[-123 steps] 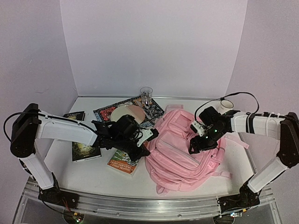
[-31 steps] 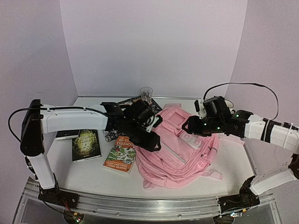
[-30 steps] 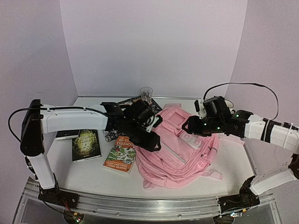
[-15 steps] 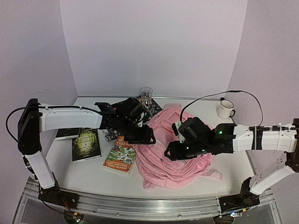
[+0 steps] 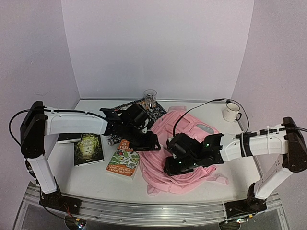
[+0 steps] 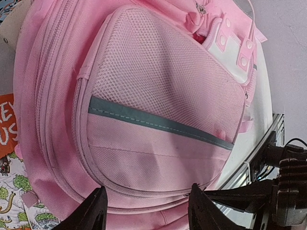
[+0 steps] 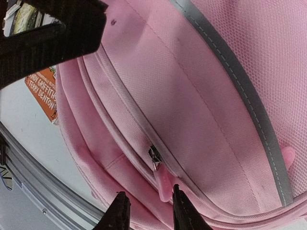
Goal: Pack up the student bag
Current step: Hold the upper front pocket of the student bag.
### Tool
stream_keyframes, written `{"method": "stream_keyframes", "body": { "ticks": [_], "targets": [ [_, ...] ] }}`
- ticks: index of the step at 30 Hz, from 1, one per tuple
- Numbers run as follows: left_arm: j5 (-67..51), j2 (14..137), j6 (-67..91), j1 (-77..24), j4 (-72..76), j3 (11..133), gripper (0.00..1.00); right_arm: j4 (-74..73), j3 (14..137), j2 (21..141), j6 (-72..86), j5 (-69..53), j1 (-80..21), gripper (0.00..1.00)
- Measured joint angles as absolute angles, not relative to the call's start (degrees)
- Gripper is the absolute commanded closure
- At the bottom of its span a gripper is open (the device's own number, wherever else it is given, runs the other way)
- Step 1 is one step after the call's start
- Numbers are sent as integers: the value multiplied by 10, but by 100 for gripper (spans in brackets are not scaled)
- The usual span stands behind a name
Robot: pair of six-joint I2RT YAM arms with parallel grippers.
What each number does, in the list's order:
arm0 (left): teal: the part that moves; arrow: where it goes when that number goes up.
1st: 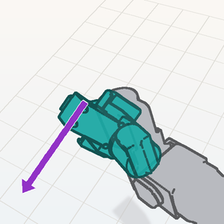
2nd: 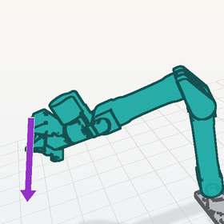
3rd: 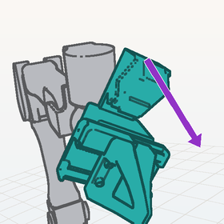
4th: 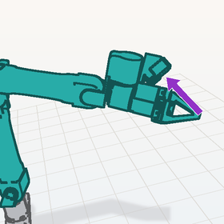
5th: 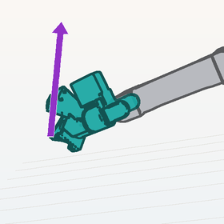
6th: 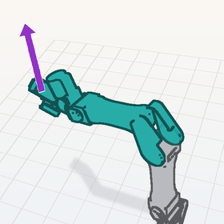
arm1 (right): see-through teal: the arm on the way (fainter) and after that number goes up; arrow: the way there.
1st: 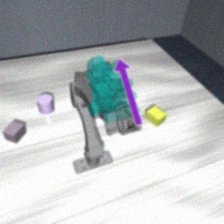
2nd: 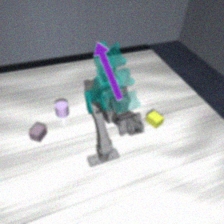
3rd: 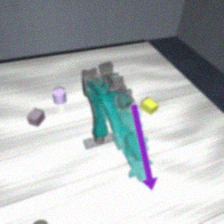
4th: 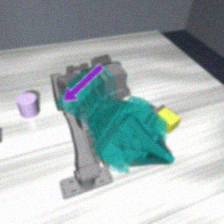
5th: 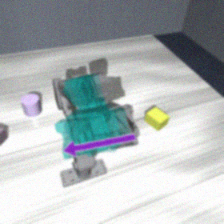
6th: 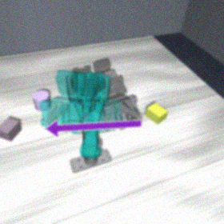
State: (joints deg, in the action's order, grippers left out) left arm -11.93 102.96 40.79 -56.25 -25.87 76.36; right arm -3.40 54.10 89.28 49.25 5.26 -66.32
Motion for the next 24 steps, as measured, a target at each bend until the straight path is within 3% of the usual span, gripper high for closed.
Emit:
{"method": "stream_keyframes", "body": {
  "ticks": [9,17,24],
  "targets": [
    [-124,1033,408,-562,-258,764,42,-34,554,936,494,69,-666,76],
    [-133,1033,411,-562,-254,757,40,-35,564,955,490,89,-668,99],
    [-137,1037,445,-562,-248,751,39,-44,574,950,467,96,-669,100]
  ]
}}
